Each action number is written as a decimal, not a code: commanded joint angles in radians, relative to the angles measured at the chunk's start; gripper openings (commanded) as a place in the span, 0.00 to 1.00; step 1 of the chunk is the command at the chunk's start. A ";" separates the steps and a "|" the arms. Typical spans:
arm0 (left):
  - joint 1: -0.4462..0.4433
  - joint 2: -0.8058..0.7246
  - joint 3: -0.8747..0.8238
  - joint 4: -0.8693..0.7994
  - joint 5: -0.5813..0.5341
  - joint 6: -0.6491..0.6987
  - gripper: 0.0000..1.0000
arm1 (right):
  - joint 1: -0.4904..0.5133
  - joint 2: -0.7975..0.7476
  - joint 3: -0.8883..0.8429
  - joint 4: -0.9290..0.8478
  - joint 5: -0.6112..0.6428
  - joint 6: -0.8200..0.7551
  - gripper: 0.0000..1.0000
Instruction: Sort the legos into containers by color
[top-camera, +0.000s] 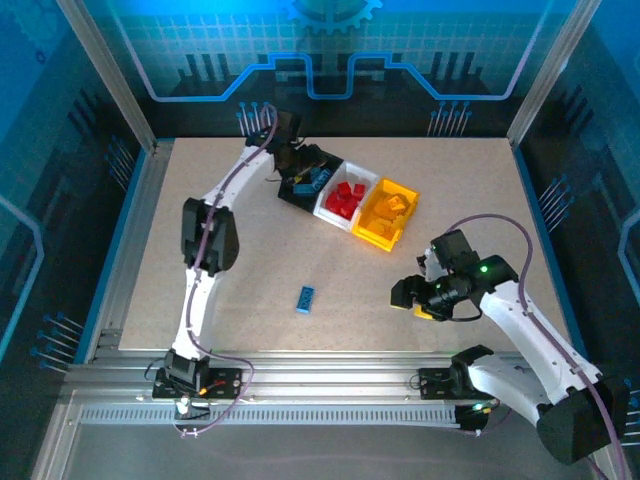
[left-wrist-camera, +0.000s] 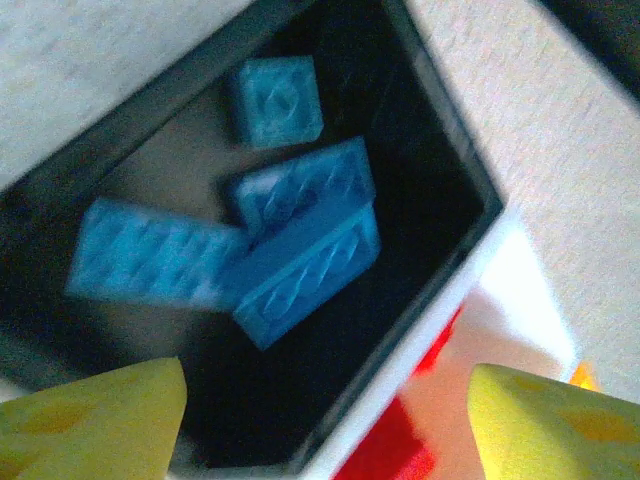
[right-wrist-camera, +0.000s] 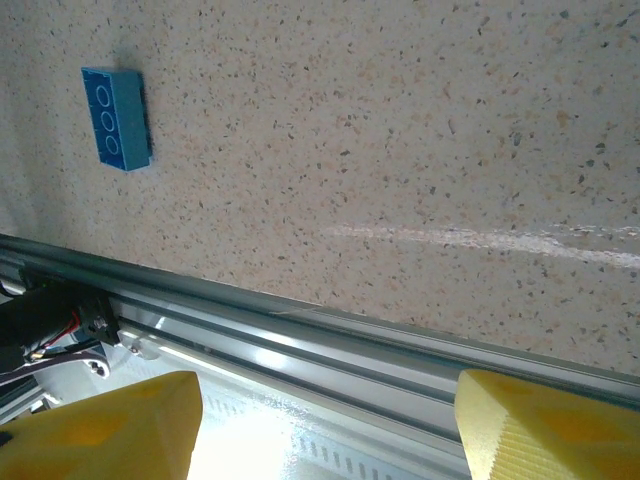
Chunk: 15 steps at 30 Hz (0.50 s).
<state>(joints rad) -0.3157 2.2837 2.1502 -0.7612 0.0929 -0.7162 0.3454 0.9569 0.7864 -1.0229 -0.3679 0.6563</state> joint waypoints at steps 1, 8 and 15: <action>-0.074 -0.278 -0.202 -0.104 -0.104 0.232 0.85 | -0.013 0.013 0.023 -0.010 0.001 -0.014 0.69; -0.330 -0.539 -0.679 -0.184 -0.290 0.270 0.99 | -0.018 0.016 -0.004 0.002 -0.016 -0.020 0.69; -0.483 -0.510 -0.839 -0.129 -0.356 0.068 0.99 | -0.019 0.006 -0.014 -0.017 -0.038 -0.028 0.69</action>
<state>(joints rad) -0.7860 1.7515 1.3289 -0.8867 -0.1856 -0.5606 0.3397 0.9718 0.7822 -1.0203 -0.3798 0.6487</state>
